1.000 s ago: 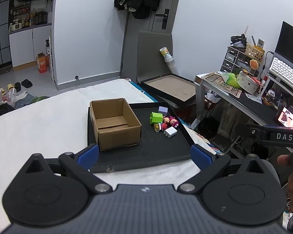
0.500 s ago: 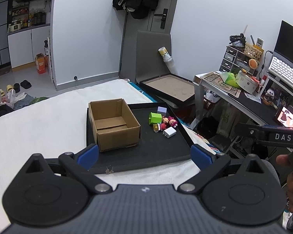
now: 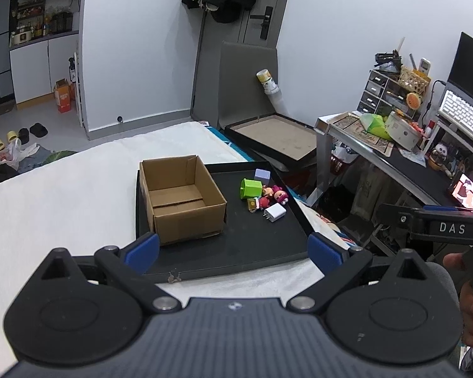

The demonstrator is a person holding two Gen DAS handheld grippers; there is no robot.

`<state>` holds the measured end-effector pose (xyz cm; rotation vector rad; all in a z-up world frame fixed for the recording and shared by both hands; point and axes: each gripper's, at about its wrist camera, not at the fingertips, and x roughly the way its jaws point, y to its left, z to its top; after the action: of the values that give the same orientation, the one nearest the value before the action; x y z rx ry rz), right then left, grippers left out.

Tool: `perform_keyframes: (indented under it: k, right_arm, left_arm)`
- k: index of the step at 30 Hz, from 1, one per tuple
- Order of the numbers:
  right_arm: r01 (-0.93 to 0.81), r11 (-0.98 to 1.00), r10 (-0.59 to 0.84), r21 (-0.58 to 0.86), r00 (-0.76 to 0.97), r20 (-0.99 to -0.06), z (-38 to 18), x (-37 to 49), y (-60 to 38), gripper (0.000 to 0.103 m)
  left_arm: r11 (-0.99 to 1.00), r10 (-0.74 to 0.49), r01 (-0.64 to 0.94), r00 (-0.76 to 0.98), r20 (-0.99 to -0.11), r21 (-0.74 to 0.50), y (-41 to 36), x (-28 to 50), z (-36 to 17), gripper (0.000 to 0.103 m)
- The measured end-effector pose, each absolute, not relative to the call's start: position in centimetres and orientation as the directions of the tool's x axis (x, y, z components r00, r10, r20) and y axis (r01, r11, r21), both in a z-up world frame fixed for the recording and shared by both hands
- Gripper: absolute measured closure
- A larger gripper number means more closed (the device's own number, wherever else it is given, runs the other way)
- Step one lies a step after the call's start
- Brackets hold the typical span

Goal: Organize rigid objects
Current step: 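Move the right tool toward the white charger while the left tool approaches the box wall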

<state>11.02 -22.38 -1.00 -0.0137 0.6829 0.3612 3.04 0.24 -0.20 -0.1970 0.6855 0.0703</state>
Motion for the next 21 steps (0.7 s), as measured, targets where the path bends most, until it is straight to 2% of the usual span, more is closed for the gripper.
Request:
perform_keyframes:
  k: [21]
  right_arm:
    - [-0.337, 0.932, 0.33, 0.136, 0.628, -0.705, -4.3, 17.6, -20.5, 0.0]
  left_arm:
    - [0.948, 0.001, -0.227, 0.701, -0.713, -0.222, 4.5, 10.1, -3.0, 0.003]
